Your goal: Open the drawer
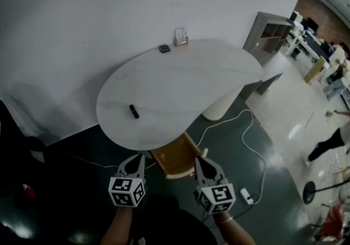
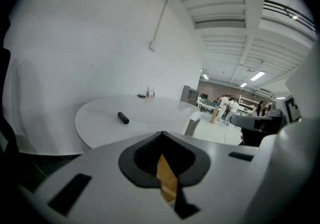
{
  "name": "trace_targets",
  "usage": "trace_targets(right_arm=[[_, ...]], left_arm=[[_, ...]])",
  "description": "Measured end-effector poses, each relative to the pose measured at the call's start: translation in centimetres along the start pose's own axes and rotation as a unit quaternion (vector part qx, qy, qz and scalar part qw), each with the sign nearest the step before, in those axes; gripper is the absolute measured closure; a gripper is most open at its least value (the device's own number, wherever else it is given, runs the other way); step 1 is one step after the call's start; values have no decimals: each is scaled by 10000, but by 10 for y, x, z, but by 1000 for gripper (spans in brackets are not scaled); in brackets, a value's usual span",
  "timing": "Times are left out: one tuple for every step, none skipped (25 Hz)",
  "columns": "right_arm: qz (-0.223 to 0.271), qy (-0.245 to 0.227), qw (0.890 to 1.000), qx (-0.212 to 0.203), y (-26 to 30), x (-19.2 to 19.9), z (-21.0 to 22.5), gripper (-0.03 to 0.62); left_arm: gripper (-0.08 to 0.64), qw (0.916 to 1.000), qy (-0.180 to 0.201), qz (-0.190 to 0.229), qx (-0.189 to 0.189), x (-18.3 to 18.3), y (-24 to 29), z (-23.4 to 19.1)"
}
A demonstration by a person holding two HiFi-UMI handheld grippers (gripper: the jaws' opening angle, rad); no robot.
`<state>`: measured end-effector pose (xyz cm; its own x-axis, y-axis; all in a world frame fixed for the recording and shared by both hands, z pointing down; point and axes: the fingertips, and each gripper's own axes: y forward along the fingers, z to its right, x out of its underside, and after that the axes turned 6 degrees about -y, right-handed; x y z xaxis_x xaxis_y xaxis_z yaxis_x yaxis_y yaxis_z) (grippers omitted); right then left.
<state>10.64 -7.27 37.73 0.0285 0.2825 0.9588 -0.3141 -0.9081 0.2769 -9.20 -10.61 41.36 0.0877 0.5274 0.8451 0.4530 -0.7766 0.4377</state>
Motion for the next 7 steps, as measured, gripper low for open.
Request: trace_targets(right_arm=[[-8,-7,10000,12,1,0,1,589],[2,-20,10000,20,1,0,2,589],[29,-29,10000,19,2,-1,2,589],[55,-30,10000,11,3,-1,2,589],[69,-25,10000,2,3,-2,2,589],[76,-18,10000,-6,4,-1,2,589],[80,-11,10000,-14,4,-1,2,589]], left_arm=[[557,10000,3,-7,1,0,1,0],[557,10000,5,-15,4,0,2,0],[557,10000,5,-25,5,1,3,0],[557,10000,4,-36,3,2,4,0],[557,10000,2,-47,0,3,4,0],[557,10000,1,-57,-4,3,4,0],[557,10000,0,-66,-7,4,5,0]])
